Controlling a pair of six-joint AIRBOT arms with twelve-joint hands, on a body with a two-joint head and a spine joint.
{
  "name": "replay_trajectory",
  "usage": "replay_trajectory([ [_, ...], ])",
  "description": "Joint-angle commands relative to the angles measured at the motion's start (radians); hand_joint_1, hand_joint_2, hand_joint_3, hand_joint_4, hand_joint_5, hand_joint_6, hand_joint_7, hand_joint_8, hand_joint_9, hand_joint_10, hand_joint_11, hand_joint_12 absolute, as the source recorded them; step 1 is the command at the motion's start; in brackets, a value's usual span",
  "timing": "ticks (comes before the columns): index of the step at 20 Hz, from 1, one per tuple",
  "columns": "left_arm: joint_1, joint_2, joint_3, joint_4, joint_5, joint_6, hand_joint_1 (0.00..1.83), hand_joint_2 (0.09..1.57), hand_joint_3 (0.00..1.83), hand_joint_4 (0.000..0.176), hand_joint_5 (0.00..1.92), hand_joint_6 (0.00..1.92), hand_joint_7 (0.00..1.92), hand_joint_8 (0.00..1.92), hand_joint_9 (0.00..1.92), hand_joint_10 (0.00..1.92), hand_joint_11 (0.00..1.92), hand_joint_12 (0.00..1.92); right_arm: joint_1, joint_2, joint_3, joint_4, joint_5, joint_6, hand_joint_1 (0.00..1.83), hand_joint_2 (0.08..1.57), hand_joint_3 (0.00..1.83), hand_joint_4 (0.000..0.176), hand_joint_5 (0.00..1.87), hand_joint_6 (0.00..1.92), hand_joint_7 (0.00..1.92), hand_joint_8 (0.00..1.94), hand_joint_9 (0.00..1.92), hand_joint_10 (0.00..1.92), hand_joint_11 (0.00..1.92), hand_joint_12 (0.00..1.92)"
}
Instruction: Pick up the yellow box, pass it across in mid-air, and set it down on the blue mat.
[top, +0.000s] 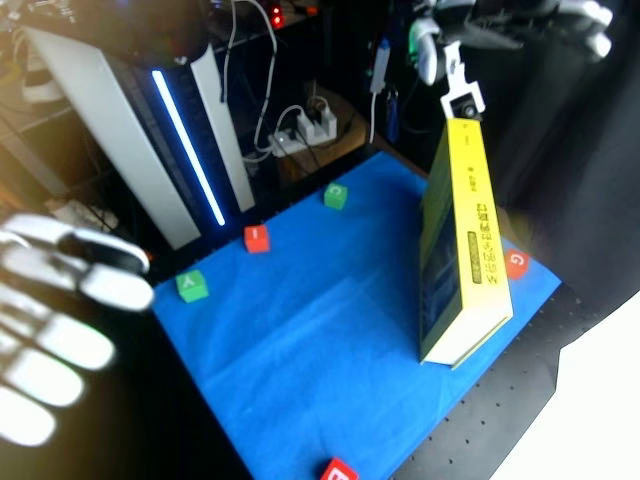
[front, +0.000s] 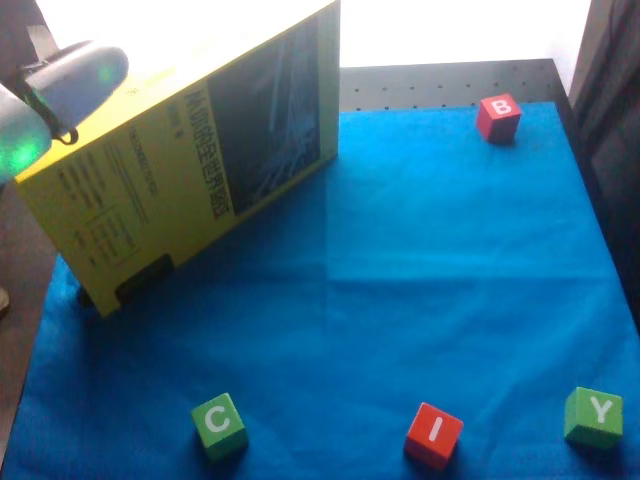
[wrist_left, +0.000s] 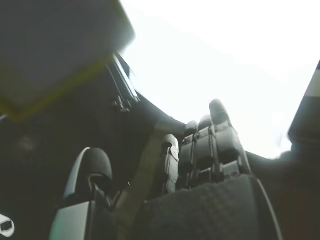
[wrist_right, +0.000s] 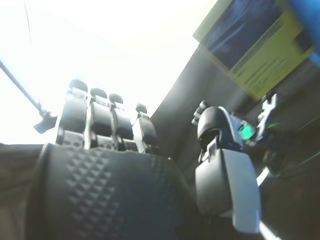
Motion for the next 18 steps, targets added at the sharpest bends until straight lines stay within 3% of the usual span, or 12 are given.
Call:
replay_trajectory([
  [1, -0.012, -0.004, 0.004, 0.012, -0.11, 0.001, 0.29, 1.27, 0.02, 0.137, 0.03, 0.01, 0.0, 0.0, 0.0, 0.0, 0.0, 0.0, 0.016, 0.002, 0.007, 0.013, 0.12, -0.002, 0.31, 1.31, 0.01, 0.005, 0.0, 0.0, 0.0, 0.0, 0.0, 0.0, 0.0, 0.0],
  [5, -0.012, -0.022, 0.01, 0.005, -0.044, 0.001, 0.37, 1.21, 0.0, 0.147, 0.0, 0.0, 0.0, 0.0, 0.0, 0.0, 0.0, 0.0, 0.017, -0.001, 0.005, 0.013, 0.117, -0.002, 0.28, 1.3, 0.0, 0.035, 0.0, 0.0, 0.0, 0.0, 0.0, 0.0, 0.0, 0.0],
  [7, -0.012, -0.04, 0.021, -0.011, 0.001, 0.001, 0.51, 1.16, 0.0, 0.127, 0.0, 0.0, 0.0, 0.0, 0.0, 0.0, 0.0, 0.0, 0.016, -0.006, 0.006, 0.013, 0.117, -0.002, 0.28, 1.29, 0.0, 0.071, 0.0, 0.0, 0.0, 0.0, 0.0, 0.0, 0.0, 0.0],
  [8, -0.012, -0.05, 0.027, -0.026, 0.029, 0.001, 0.55, 1.14, 0.0, 0.116, 0.0, 0.0, 0.0, 0.0, 0.0, 0.0, 0.0, 0.0, 0.016, -0.01, 0.006, 0.013, 0.117, -0.002, 0.28, 1.28, 0.0, 0.066, 0.0, 0.0, 0.0, 0.0, 0.0, 0.0, 0.0, 0.0],
  [10, -0.012, -0.068, 0.04, -0.05, 0.08, 0.001, 0.6, 1.11, 0.0, 0.123, 0.0, 0.0, 0.0, 0.0, 0.0, 0.0, 0.0, 0.0, 0.016, -0.017, 0.006, 0.013, 0.116, -0.002, 0.26, 1.28, 0.0, 0.076, 0.0, 0.0, 0.0, 0.0, 0.0, 0.0, 0.0, 0.0],
  [11, -0.012, -0.082, 0.051, -0.065, 0.113, 0.001, 0.66, 1.03, 0.09, 0.148, 0.0, 0.0, 0.0, 0.0, 0.0, 0.0, 0.0, 0.36, 0.016, -0.02, 0.005, 0.013, 0.116, -0.002, 0.27, 1.28, 0.0, 0.091, 0.0, 0.0, 0.0, 0.0, 0.0, 0.0, 0.0, 0.0],
  [12, -0.012, -0.092, 0.059, -0.08, 0.139, 0.001, 0.69, 1.03, 0.04, 0.122, 0.0, 0.0, 0.0, 0.0, 0.0, 0.0, 0.0, 0.76, 0.016, -0.022, 0.006, 0.013, 0.115, -0.002, 0.27, 1.28, 0.0, 0.094, 0.0, 0.0, 0.0, 0.0, 0.0, 0.0, 0.0, 0.0],
  [14, -0.012, -0.108, 0.073, -0.103, 0.168, 0.001, 0.76, 1.06, 0.0, 0.061, 0.0, 0.0, 0.0, 0.0, 0.01, 0.0, 0.0, 1.03, 0.016, -0.024, 0.005, 0.013, 0.114, -0.002, 0.27, 1.28, 0.0, 0.107, 0.0, 0.0, 0.0, 0.0, 0.0, 0.0, 0.0, 0.0],
  [15, -0.012, -0.109, 0.074, -0.107, 0.173, 0.001, 0.87, 1.1, 0.0, 0.0, 0.33, 0.13, 0.44, 0.45, 0.39, 0.93, 0.29, 1.63, 0.016, -0.024, 0.005, 0.013, 0.114, -0.002, 0.27, 1.29, 0.0, 0.098, 0.0, 0.0, 0.0, 0.0, 0.0, 0.0, 0.0, 0.0],
  [16, -0.011, -0.109, 0.073, -0.108, 0.18, 0.001, 1.07, 1.12, 0.01, 0.0, 0.75, 1.35, 0.91, 1.57, 1.01, 1.72, 1.01, 1.86, 0.016, -0.025, 0.005, 0.013, 0.114, -0.002, 0.27, 1.29, 0.0, 0.099, 0.0, 0.0, 0.0, 0.0, 0.0, 0.0, 0.0, 0.0],
  [17, -0.011, -0.11, 0.071, -0.102, 0.18, 0.001, 1.17, 1.13, 0.01, 0.0, 1.04, 1.81, 1.22, 1.85, 1.34, 1.88, 1.4, 1.91, 0.016, -0.027, 0.005, 0.013, 0.114, -0.002, 0.27, 1.28, 0.0, 0.096, 0.0, 0.0, 0.0, 0.0, 0.0, 0.0, 0.0, 0.0],
  [18, -0.01, -0.11, 0.071, -0.1, 0.175, 0.001, 1.26, 1.16, 0.02, 0.0, 1.25, 1.9, 1.41, 1.91, 1.53, 1.91, 1.61, 1.92, 0.016, -0.029, 0.006, 0.013, 0.114, -0.002, 0.27, 1.28, 0.0, 0.101, 0.0, 0.0, 0.0, 0.0, 0.0, 0.0, 0.0, 0.0],
])
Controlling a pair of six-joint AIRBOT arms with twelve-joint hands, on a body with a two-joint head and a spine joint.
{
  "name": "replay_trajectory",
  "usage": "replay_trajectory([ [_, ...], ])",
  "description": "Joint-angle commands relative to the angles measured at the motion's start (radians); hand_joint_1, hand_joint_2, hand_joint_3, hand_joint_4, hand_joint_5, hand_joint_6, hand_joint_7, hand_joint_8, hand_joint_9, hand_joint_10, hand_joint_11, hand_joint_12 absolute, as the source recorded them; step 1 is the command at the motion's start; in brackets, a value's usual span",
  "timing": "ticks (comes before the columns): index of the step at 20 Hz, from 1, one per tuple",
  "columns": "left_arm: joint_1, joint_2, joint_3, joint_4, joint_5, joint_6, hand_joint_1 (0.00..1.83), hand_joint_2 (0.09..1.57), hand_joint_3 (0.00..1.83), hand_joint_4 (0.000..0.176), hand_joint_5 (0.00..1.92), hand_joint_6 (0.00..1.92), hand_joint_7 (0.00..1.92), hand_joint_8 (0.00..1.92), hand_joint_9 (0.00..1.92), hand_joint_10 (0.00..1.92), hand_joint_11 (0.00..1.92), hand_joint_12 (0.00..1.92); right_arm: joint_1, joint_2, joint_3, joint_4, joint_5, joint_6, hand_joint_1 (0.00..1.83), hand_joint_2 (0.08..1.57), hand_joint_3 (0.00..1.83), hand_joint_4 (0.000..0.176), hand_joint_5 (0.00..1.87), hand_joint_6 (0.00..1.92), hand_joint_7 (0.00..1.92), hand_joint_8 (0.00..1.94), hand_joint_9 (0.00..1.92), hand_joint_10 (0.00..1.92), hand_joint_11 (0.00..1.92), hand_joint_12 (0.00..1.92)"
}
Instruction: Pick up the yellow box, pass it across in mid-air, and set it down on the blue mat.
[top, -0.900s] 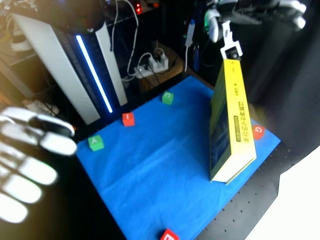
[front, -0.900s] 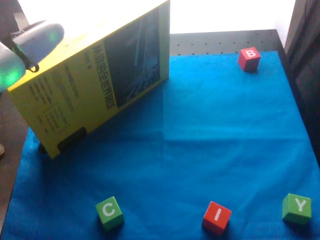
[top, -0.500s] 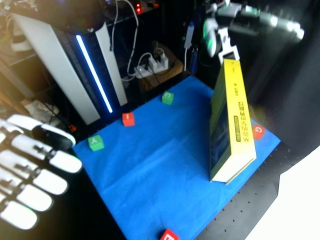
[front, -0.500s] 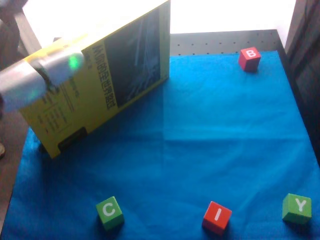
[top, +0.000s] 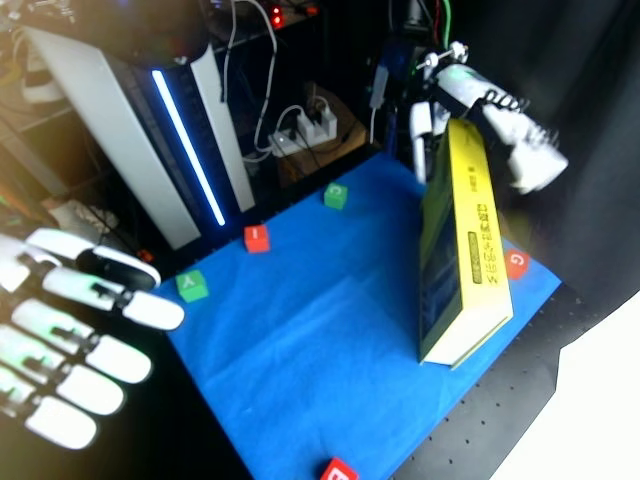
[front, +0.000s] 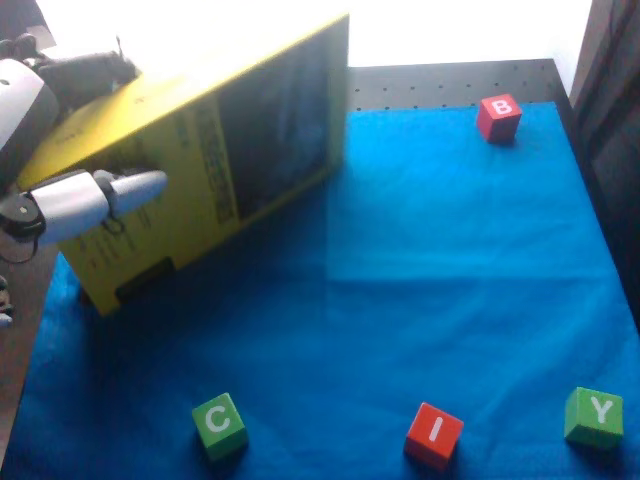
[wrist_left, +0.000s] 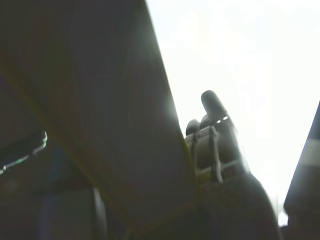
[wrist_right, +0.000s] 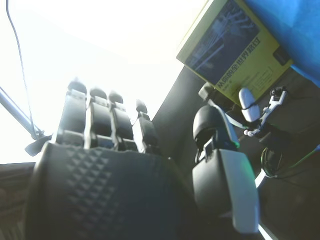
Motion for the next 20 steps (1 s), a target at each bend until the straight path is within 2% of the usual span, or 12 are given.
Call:
replay_trajectory([
  [1, -0.007, -0.005, 0.002, 0.034, -0.09, 0.011, 1.3, 1.18, 0.02, 0.0, 1.3, 1.92, 1.46, 1.92, 1.58, 1.92, 1.66, 1.92, 0.013, -0.003, 0.006, 0.006, 0.124, -0.002, 0.27, 1.28, 0.0, 0.098, 0.0, 0.0, 0.0, 0.0, 0.0, 0.0, 0.0, 0.0],
  [4, -0.008, -0.003, 0.0, 0.055, -0.111, 0.01, 1.28, 1.22, 0.02, 0.0, 1.26, 1.92, 1.44, 1.92, 1.57, 1.92, 1.66, 1.92, 0.013, -0.004, 0.007, 0.006, 0.124, -0.002, 0.3, 1.29, 0.0, 0.116, 0.0, 0.0, 0.0, 0.0, 0.0, 0.0, 0.0, 0.0],
  [7, -0.015, 0.005, -0.009, 0.095, -0.149, 0.01, 1.33, 1.21, 0.01, 0.0, 1.21, 1.92, 1.44, 1.92, 1.58, 1.92, 1.66, 1.92, 0.019, -0.002, 0.01, -0.009, 0.126, -0.002, 0.32, 1.31, 0.01, 0.101, 0.0, 0.0, 0.0, 0.0, 0.0, 0.0, 0.0, 0.0],
  [9, -0.043, 0.006, -0.012, 0.149, -0.164, 0.01, 1.36, 1.21, 0.0, 0.0, 1.18, 1.92, 1.42, 1.92, 1.56, 1.92, 1.62, 1.92, 0.048, 0.005, 0.012, -0.063, 0.126, -0.001, 0.22, 1.28, 0.0, 0.105, 0.0, 0.0, 0.0, 0.0, 0.0, 0.0, 0.0, 0.0],
  [10, -0.058, 0.005, -0.012, 0.173, -0.164, 0.01, 1.34, 1.22, 0.01, 0.0, 1.17, 1.92, 1.41, 1.92, 1.55, 1.92, 1.61, 1.92, 0.071, 0.006, 0.013, -0.088, 0.126, -0.001, 0.26, 1.24, 0.04, 0.128, 0.0, 0.0, 0.0, 0.0, 0.0, 0.0, 0.0, 0.43],
  [11, -0.071, 0.003, -0.012, 0.198, -0.163, 0.01, 1.32, 1.22, 0.0, 0.0, 1.11, 1.92, 1.37, 1.92, 1.53, 1.92, 1.6, 1.92, 0.092, 0.005, 0.014, -0.11, 0.126, -0.001, 0.38, 1.27, 0.02, 0.089, 0.0, 0.0, 0.0, 0.0, 0.0, 0.0, 0.0, 0.09],
  [12, -0.091, 0.0, -0.012, 0.23, -0.161, 0.01, 1.32, 1.21, 0.0, 0.0, 1.08, 1.92, 1.34, 1.92, 1.51, 1.92, 1.59, 1.92, 0.124, 0.005, 0.015, -0.137, 0.125, -0.001, 0.43, 1.26, 0.01, 0.06, 0.0, 0.0, 0.0, 0.0, 0.0, 0.0, 0.0, 0.02],
  [14, -0.129, -0.014, -0.008, 0.287, -0.132, 0.009, 1.23, 1.21, 0.0, 0.0, 1.1, 1.92, 1.35, 1.92, 1.52, 1.92, 1.6, 1.92, 0.179, -0.006, 0.022, -0.176, 0.117, -0.001, 0.46, 1.26, 0.0, 0.04, 0.0, 0.0, 0.0, 0.0, 0.0, 0.0, 0.0, 0.0],
  [15, -0.149, -0.022, -0.004, 0.308, -0.112, 0.009, 1.19, 1.22, 0.0, 0.0, 1.11, 1.92, 1.36, 1.92, 1.53, 1.92, 1.61, 1.92, 0.212, -0.015, 0.029, -0.195, 0.086, -0.001, 0.55, 1.24, 0.0, 0.001, 0.0, 0.0, 0.0, 0.0, 0.0, 0.0, 0.0, 0.0],
  [18, -0.17, -0.04, 0.005, 0.357, -0.07, -0.012, 1.19, 1.2, 0.0, 0.0, 1.21, 1.92, 1.43, 1.92, 1.57, 1.92, 1.64, 1.92, 0.397, -0.093, 0.081, -0.296, -0.132, -0.001, 0.66, 1.19, 0.0, 0.0, 0.0, 0.0, 0.0, 0.0, 0.0, 0.0, 0.04, 0.02],
  [19, -0.169, -0.04, 0.004, 0.366, -0.068, -0.02, 1.18, 1.19, 0.0, 0.0, 1.19, 1.92, 1.41, 1.92, 1.56, 1.92, 1.65, 1.92, 0.452, -0.126, 0.1, -0.324, -0.199, -0.001, 0.67, 1.18, 0.02, 0.008, 0.0, 0.0, 0.0, 0.0, 0.0, 0.0, 0.01, 0.61],
  [20, -0.169, -0.041, 0.004, 0.375, -0.068, -0.028, 1.19, 1.19, 0.0, 0.0, 1.18, 1.92, 1.4, 1.92, 1.55, 1.92, 1.64, 1.92, 0.49, -0.153, 0.114, -0.346, -0.255, -0.001, 0.63, 1.18, 0.03, 0.013, 0.0, 0.0, 0.0, 0.0, 0.0, 0.0, 0.0, 0.73],
])
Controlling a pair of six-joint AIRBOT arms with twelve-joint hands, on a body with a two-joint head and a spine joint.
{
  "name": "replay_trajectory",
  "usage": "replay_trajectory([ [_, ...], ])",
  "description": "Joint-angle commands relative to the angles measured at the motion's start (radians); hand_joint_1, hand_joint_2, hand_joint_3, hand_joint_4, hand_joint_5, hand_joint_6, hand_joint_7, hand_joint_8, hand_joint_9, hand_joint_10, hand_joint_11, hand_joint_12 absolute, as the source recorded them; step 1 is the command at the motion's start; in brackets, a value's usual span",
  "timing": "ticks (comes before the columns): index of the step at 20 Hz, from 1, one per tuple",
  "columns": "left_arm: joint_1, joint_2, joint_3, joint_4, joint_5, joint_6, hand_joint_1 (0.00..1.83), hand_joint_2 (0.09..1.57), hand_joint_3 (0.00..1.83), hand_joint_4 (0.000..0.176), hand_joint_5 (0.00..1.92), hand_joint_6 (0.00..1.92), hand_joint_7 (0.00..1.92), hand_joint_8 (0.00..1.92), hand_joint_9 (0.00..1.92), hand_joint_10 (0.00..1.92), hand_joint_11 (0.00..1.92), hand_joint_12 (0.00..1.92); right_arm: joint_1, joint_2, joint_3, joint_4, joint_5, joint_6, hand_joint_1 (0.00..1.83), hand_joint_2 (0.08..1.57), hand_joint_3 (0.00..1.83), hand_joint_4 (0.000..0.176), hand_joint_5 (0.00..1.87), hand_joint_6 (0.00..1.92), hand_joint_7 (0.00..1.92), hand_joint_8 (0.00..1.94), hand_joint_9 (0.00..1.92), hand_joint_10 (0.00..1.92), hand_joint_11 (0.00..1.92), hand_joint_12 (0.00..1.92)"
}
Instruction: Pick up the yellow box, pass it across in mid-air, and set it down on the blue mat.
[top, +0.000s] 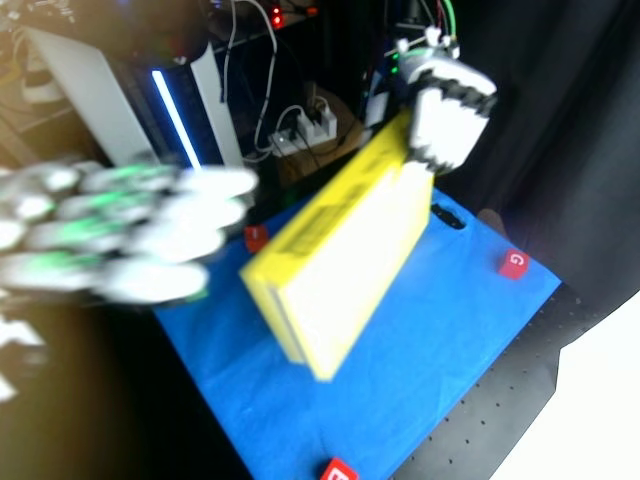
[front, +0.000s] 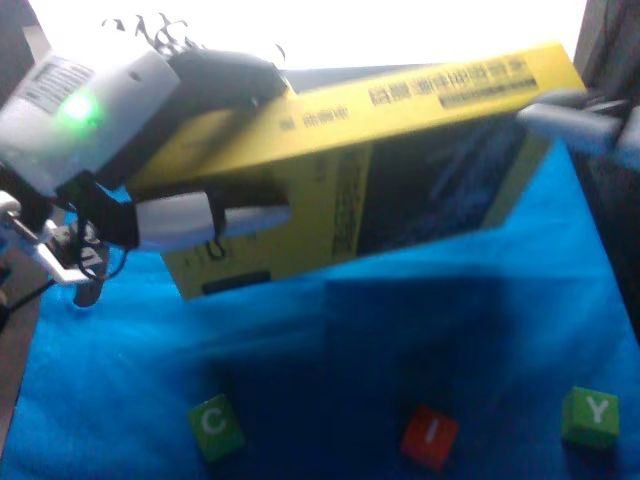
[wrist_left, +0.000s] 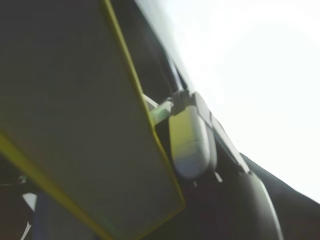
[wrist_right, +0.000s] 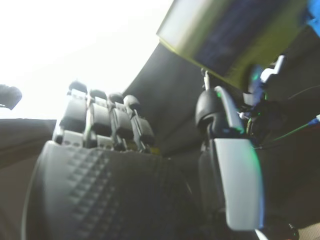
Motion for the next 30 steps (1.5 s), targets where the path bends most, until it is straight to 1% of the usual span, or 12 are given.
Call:
replay_trajectory([
  [1, -0.012, 0.0, 0.004, -0.001, -0.15, -0.021, 1.28, 1.17, 0.0, 0.0, 1.21, 1.92, 1.42, 1.92, 1.56, 1.92, 1.65, 1.92, 0.02, -0.009, 0.007, -0.001, 0.031, -0.001, 0.62, 1.15, 0.01, 0.061, 0.0, 0.0, 0.0, 0.0, 0.0, 0.0, 0.0, 0.53],
  [4, -0.034, -0.005, -0.001, 0.05, -0.207, -0.027, 1.27, 1.19, 0.0, 0.0, 1.21, 1.92, 1.41, 1.92, 1.54, 1.92, 1.62, 1.92, 0.031, -0.042, 0.028, -0.007, -0.06, -0.001, 0.66, 1.12, 0.0, 0.0, 0.0, 0.0, 0.0, 0.0, 0.0, 0.0, 0.0, 0.03],
  [6, -0.039, -0.003, -0.008, 0.078, -0.24, -0.029, 1.29, 1.18, 0.0, 0.0, 1.21, 1.92, 1.4, 1.92, 1.53, 1.92, 1.61, 1.92, 0.046, -0.059, 0.047, -0.007, -0.107, -0.001, 0.65, 1.13, 0.0, 0.0, 0.01, 0.0, 0.0, 0.0, 0.0, 0.0, 0.01, 0.0],
  [7, -0.039, -0.002, -0.011, 0.087, -0.258, -0.029, 1.25, 1.19, 0.0, 0.0, 1.21, 1.92, 1.39, 1.92, 1.52, 1.92, 1.6, 1.92, 0.06, -0.07, 0.059, -0.007, -0.133, -0.001, 0.63, 1.19, 0.0, 0.0, 0.13, 0.02, 0.16, 0.0, 0.14, 0.03, 0.0, 0.54],
  [8, -0.039, -0.002, -0.013, 0.091, -0.267, -0.029, 1.24, 1.19, 0.0, 0.0, 1.2, 1.92, 1.39, 1.92, 1.52, 1.92, 1.6, 1.92, 0.072, -0.08, 0.068, -0.007, -0.158, -0.001, 0.81, 1.23, 0.0, 0.0, 0.25, 0.86, 0.41, 1.02, 0.42, 1.21, 0.22, 1.64],
  [10, -0.039, -0.002, -0.014, 0.093, -0.273, -0.031, 1.24, 1.19, 0.0, 0.0, 1.18, 1.92, 1.38, 1.92, 1.5, 1.92, 1.59, 1.92, 0.087, -0.095, 0.085, -0.007, -0.189, -0.001, 1.24, 1.23, 0.04, 0.0, 0.86, 1.84, 1.11, 1.86, 1.24, 1.89, 1.3, 1.91],
  [13, -0.039, -0.003, -0.012, 0.093, -0.274, -0.032, 1.29, 1.18, 0.0, 0.0, 1.19, 1.92, 1.38, 1.92, 1.5, 1.92, 1.6, 1.92, 0.092, -0.096, 0.091, -0.008, -0.191, -0.001, 1.46, 1.22, 0.04, 0.0, 1.25, 1.92, 1.51, 1.94, 1.61, 1.92, 1.71, 1.92],
  [23, 0.026, 0.035, -0.016, -0.007, -0.271, -0.05, 1.29, 1.18, 0.0, 0.0, 1.19, 1.92, 1.38, 1.92, 1.5, 1.92, 1.6, 1.92, 0.115, -0.047, 0.072, -0.016, -0.181, -0.003, 1.43, 1.21, 0.03, 0.0, 1.13, 1.92, 1.31, 1.94, 1.44, 1.92, 1.55, 1.92],
  [24, 0.039, 0.04, -0.017, -0.027, -0.28, -0.049, 0.57, 1.15, 0.0, 0.029, 0.24, 0.42, 0.28, 0.38, 0.3, 0.38, 0.32, 0.39, 0.115, -0.037, 0.067, -0.016, -0.173, -0.003, 1.42, 1.22, 0.03, 0.0, 1.11, 1.92, 1.29, 1.94, 1.43, 1.92, 1.55, 1.92],
  [25, 0.058, 0.045, -0.019, -0.053, -0.289, -0.045, 0.49, 1.16, 0.0, 0.054, 0.05, 0.08, 0.05, 0.08, 0.06, 0.08, 0.06, 0.08, 0.115, -0.019, 0.056, -0.016, -0.163, -0.003, 1.42, 1.21, 0.03, 0.0, 1.11, 1.92, 1.26, 1.94, 1.39, 1.92, 1.5, 1.92],
  [26, 0.068, 0.049, -0.022, -0.068, -0.293, -0.041, 0.49, 1.15, 0.0, 0.036, 0.01, 0.02, 0.01, 0.01, 0.01, 0.01, 0.01, 0.01, 0.115, -0.007, 0.048, -0.016, -0.155, -0.003, 1.4, 1.21, 0.03, 0.0, 1.11, 1.92, 1.25, 1.94, 1.36, 1.92, 1.47, 1.92],
  [30, 0.148, 0.07, -0.041, -0.161, -0.323, -0.036, 0.49, 1.14, 0.0, 0.076, 0.0, 0.0, 0.0, 0.0, 0.0, 0.0, 0.0, 0.0, 0.115, 0.031, 0.005, -0.011, -0.088, -0.003, 1.38, 1.2, 0.06, 0.014, 1.1, 1.92, 1.3, 1.94, 1.45, 1.92, 1.55, 1.92],
])
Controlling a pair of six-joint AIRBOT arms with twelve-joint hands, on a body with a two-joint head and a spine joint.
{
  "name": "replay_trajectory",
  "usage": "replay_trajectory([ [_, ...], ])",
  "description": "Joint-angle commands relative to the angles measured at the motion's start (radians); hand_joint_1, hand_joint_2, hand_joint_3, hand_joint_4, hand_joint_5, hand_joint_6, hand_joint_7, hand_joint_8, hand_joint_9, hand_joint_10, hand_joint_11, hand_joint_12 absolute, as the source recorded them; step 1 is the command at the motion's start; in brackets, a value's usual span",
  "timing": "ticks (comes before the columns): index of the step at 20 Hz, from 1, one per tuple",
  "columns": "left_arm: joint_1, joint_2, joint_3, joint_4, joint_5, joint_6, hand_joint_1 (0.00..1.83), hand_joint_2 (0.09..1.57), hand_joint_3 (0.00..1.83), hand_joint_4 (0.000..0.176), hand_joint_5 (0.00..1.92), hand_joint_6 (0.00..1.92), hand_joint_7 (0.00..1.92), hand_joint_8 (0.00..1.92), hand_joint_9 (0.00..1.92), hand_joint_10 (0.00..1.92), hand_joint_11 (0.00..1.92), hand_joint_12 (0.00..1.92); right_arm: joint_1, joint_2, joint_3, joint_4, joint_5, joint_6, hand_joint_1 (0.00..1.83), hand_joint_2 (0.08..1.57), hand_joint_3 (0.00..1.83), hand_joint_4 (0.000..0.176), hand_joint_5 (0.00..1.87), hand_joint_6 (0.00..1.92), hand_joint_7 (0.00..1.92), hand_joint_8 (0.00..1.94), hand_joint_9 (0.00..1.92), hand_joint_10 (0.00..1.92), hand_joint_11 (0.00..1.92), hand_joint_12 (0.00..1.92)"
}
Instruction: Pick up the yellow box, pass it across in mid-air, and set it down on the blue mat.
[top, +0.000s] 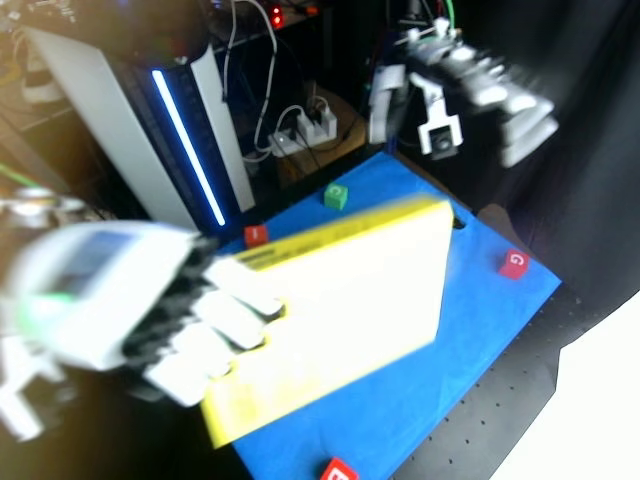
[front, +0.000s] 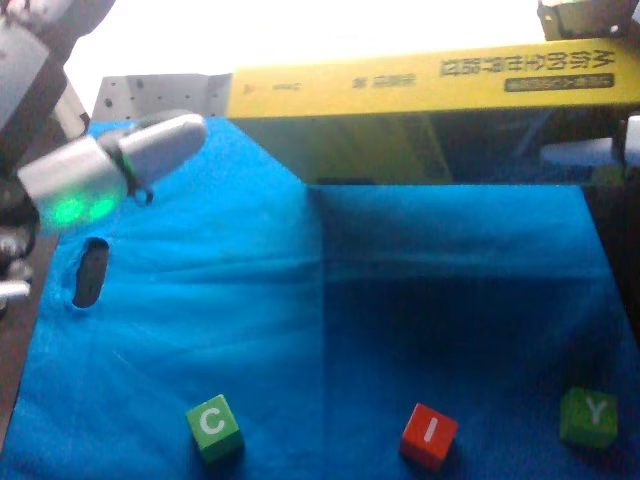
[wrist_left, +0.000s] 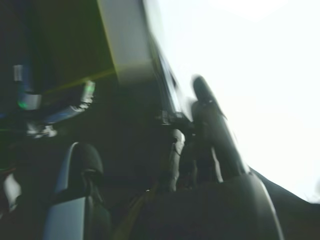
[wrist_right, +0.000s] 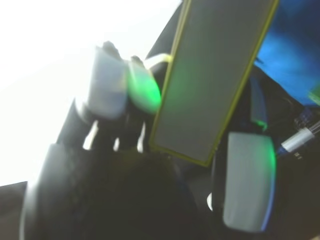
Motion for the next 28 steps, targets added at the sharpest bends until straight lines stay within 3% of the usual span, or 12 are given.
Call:
replay_trajectory([
  [1, 0.002, 0.009, -0.002, 0.003, -0.133, -0.003, 0.52, 1.15, 0.0, 0.074, 0.0, 0.0, 0.0, 0.0, 0.0, 0.0, 0.0, 0.0, 0.016, 0.01, -0.01, 0.004, 0.147, 0.006, 1.51, 1.16, 0.04, 0.015, 1.19, 1.92, 1.38, 1.94, 1.5, 1.92, 1.59, 1.92],
  [7, 0.092, 0.04, -0.028, -0.101, -0.238, -0.003, 0.44, 1.17, 0.01, 0.133, 0.0, 0.0, 0.0, 0.0, 0.0, 0.0, 0.0, 0.0, -0.095, 0.109, -0.078, 0.068, 0.189, 0.006, 1.61, 1.15, 0.04, 0.037, 1.19, 1.92, 1.43, 1.94, 1.56, 1.92, 1.63, 1.92],
  [9, 0.112, 0.044, -0.034, -0.126, -0.271, -0.003, 0.49, 1.18, 0.01, 0.15, 0.0, 0.0, 0.0, 0.0, 0.0, 0.0, 0.0, 0.0, -0.177, 0.114, -0.087, 0.134, 0.253, 0.006, 1.67, 1.12, 0.03, 0.162, 1.21, 1.92, 1.44, 1.94, 1.55, 1.92, 1.62, 1.92],
  [11, 0.123, 0.044, -0.036, -0.144, -0.29, -0.003, 0.48, 1.18, 0.0, 0.129, 0.0, 0.0, 0.0, 0.0, 0.0, 0.0, 0.0, 0.0, -0.28, 0.111, -0.091, 0.226, 0.343, 0.006, 1.65, 1.13, 0.04, 0.175, 1.2, 1.92, 1.44, 1.94, 1.56, 1.92, 1.63, 1.92],
  [17, 0.123, 0.043, -0.037, -0.155, -0.295, -0.003, 0.43, 1.24, 0.02, 0.139, 0.0, 0.0, 0.0, 0.0, 0.0, 0.0, 0.0, 0.0, -0.478, 0.098, -0.089, 0.429, 0.45, 0.01, 1.62, 1.14, 0.03, 0.176, 1.13, 1.92, 1.26, 1.94, 1.37, 1.92, 1.45, 1.92],
  [18, 0.123, 0.042, -0.038, -0.156, -0.297, -0.003, 0.43, 1.25, 0.01, 0.137, 0.0, 0.0, 0.0, 0.0, 0.0, 0.0, 0.0, 0.0, -0.478, 0.09, -0.083, 0.43, 0.45, 0.019, 1.36, 1.18, 0.04, 0.156, 0.98, 1.92, 1.19, 1.94, 1.33, 1.92, 1.44, 1.92],
  [19, 0.123, 0.041, -0.038, -0.156, -0.296, -0.003, 0.42, 1.25, 0.01, 0.136, 0.0, 0.0, 0.0, 0.0, 0.0, 0.0, 0.0, 0.0, -0.478, 0.084, -0.075, 0.43, 0.45, 0.033, 1.04, 1.24, 0.09, 0.0, 0.71, 1.64, 0.82, 1.89, 0.95, 1.92, 1.07, 1.92],
  [22, 0.123, 0.04, -0.038, -0.156, -0.295, -0.003, 0.46, 1.27, 0.01, 0.131, 0.0, 0.0, 0.0, 0.0, 0.0, 0.0, 0.0, 0.0, -0.478, 0.079, -0.066, 0.429, 0.45, 0.045, 0.94, 1.3, 0.02, 0.018, 0.61, 1.53, 0.51, 1.31, 0.62, 1.65, 0.7, 1.88],
  [24, 0.123, 0.04, -0.039, -0.156, -0.296, -0.003, 0.46, 1.27, 0.01, 0.144, 0.0, 0.0, 0.0, 0.0, 0.0, 0.0, 0.0, 0.0, -0.478, 0.079, -0.063, 0.429, 0.45, 0.045, 0.57, 1.25, 0.0, 0.0, 0.14, 0.38, 0.29, 0.34, 0.3, 0.94, 0.14, 1.67],
  [25, 0.123, 0.04, -0.039, -0.156, -0.297, -0.003, 0.45, 1.27, 0.0, 0.144, 0.0, 0.0, 0.0, 0.0, 0.0, 0.0, 0.0, 0.0, -0.478, 0.079, -0.062, 0.429, 0.45, 0.045, 0.54, 1.25, 0.0, 0.04, 0.06, 0.17, 0.2, 0.13, 0.18, 0.81, 0.03, 1.64],
  [26, 0.124, 0.04, -0.039, -0.156, -0.297, -0.003, 0.46, 1.28, 0.01, 0.127, 0.0, 0.0, 0.0, 0.0, 0.0, 0.0, 0.0, 0.0, -0.478, 0.079, -0.061, 0.429, 0.45, 0.045, 0.41, 1.23, 0.0, 0.059, 0.0, 0.01, 0.01, 0.0, 0.02, 0.28, 0.0, 1.07],
  [28, 0.125, 0.04, -0.04, -0.156, -0.297, -0.003, 0.47, 1.28, 0.01, 0.117, 0.0, 0.0, 0.0, 0.0, 0.0, 0.0, 0.0, 0.0, -0.478, 0.08, -0.059, 0.426, 0.451, 0.045, 0.4, 1.22, 0.0, 0.052, 0.0, 0.0, 0.0, 0.0, 0.0, 0.14, 0.0, 0.78],
])
